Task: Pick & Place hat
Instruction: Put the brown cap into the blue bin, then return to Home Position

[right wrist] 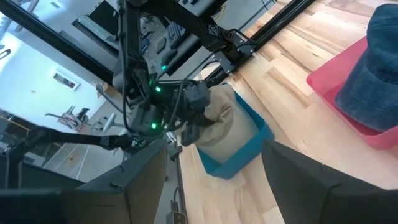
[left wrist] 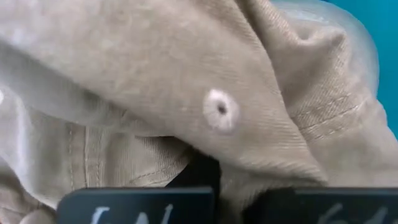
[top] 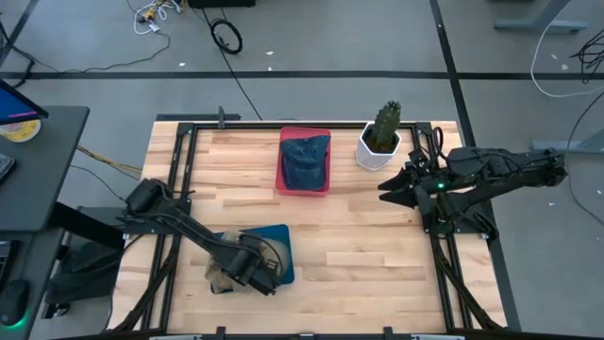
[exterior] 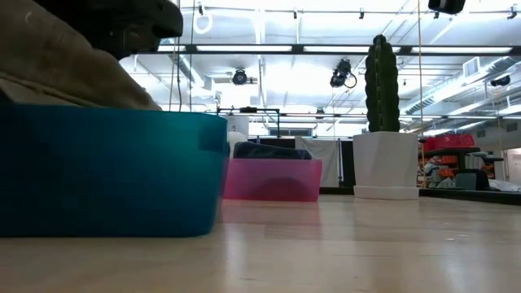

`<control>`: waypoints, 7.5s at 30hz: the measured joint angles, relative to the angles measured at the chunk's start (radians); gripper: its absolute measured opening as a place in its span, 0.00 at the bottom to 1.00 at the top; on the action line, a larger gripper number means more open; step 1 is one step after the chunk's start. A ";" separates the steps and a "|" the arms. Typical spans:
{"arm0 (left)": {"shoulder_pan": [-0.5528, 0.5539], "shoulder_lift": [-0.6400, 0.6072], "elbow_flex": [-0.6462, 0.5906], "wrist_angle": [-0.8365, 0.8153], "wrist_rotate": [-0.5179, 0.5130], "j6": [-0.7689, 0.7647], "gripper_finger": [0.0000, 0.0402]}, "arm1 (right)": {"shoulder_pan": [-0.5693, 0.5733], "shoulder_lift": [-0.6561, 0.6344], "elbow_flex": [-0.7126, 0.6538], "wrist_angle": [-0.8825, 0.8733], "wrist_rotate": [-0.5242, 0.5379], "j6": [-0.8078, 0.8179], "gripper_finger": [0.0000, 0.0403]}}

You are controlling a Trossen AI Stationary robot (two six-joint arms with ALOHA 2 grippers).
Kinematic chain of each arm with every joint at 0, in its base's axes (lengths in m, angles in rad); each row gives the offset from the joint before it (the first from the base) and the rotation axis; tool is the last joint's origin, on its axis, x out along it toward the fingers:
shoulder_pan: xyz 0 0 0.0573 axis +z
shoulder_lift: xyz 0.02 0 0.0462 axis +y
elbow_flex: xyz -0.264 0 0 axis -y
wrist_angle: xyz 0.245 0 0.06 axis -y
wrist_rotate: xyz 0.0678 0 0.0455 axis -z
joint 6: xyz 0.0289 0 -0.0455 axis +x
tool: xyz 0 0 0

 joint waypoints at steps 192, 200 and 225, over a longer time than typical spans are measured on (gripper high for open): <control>0.564 -1.876 -1.423 1.294 0.024 1.626 0.01 | 0.000 -0.011 0.001 -0.158 0.147 0.199 0.00; 0.564 -1.876 -1.422 1.200 0.069 1.577 0.01 | 0.000 -0.011 0.001 -0.158 0.147 0.173 0.00; 0.564 -1.875 -1.422 1.202 0.062 1.469 0.01 | 0.000 -0.259 -0.084 0.028 0.157 -0.071 0.00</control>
